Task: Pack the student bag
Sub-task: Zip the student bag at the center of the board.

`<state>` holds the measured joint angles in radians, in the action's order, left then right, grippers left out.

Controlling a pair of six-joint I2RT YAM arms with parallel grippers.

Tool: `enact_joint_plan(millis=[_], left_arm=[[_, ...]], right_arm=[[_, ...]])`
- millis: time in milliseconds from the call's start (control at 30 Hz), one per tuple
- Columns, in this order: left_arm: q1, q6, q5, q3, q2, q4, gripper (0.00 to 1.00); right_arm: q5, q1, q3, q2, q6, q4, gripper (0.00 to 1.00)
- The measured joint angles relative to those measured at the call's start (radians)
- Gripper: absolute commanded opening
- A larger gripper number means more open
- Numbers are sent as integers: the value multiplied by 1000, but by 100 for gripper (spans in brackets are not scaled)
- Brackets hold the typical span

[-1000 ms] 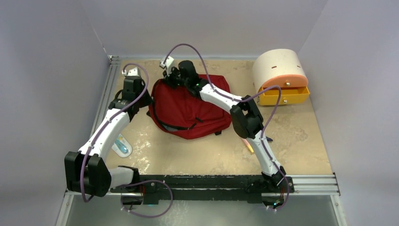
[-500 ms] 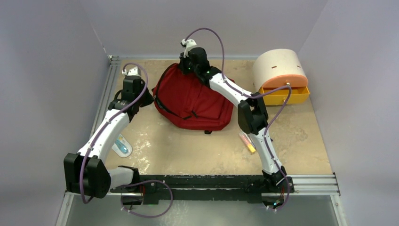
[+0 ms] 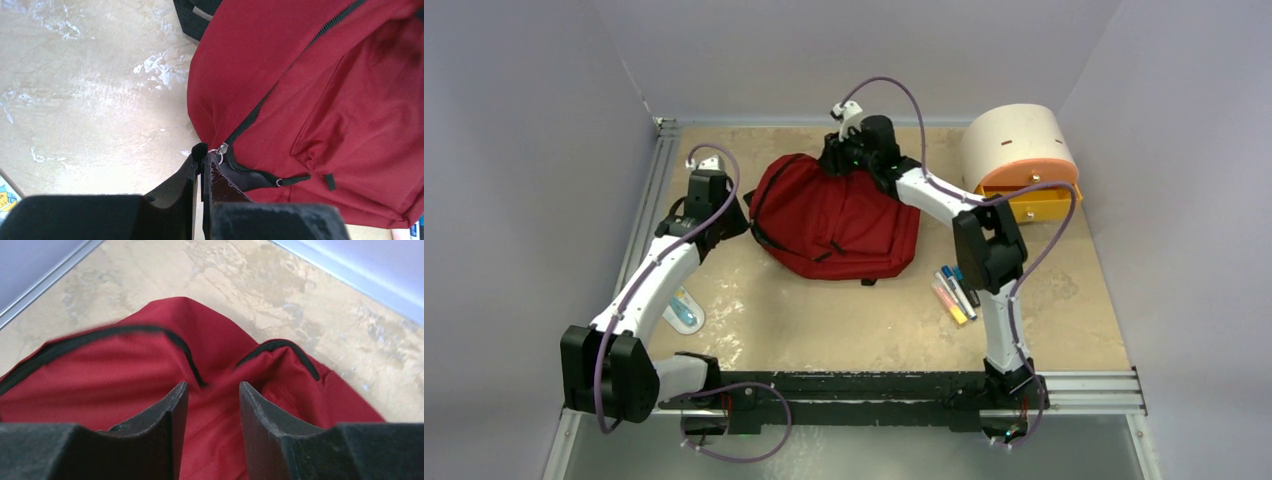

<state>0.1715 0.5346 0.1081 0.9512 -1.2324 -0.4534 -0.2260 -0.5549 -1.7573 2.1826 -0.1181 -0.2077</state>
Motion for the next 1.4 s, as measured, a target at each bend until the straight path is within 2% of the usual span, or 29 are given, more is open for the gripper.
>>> enact_joint_plan(millis=[200,367,467,600,767,900,1167,1400], left_arm=[[-1,4,0,-29,2,-35,0],[-1,4,-1,-35,3,-50,0],[-1,5,-3,-35,4,-50,0],[-1,6,-9,-35,11,-50,0],[-1,23,-20,-54,26,-50,0],[-1,37,-37,-61,29,-50,0],[-1,50,-51,-29,18,-53,0],[-1,27,-43,66,-33,-49,0]], right_arm=[[-248,37,154,-127,141,-165,52],[-465,-5,249,-196,351,-274,58],[-528,-69,223,-183,496,-239,60],[-560,-140,87,-109,658,-116,60],[-563,-195,72,-93,774,-15,58],[-569,-211,132,-105,734,-80,56],[-465,-239,570,-237,426,-476,55],[-329,-280,683,-246,190,-789,55]])
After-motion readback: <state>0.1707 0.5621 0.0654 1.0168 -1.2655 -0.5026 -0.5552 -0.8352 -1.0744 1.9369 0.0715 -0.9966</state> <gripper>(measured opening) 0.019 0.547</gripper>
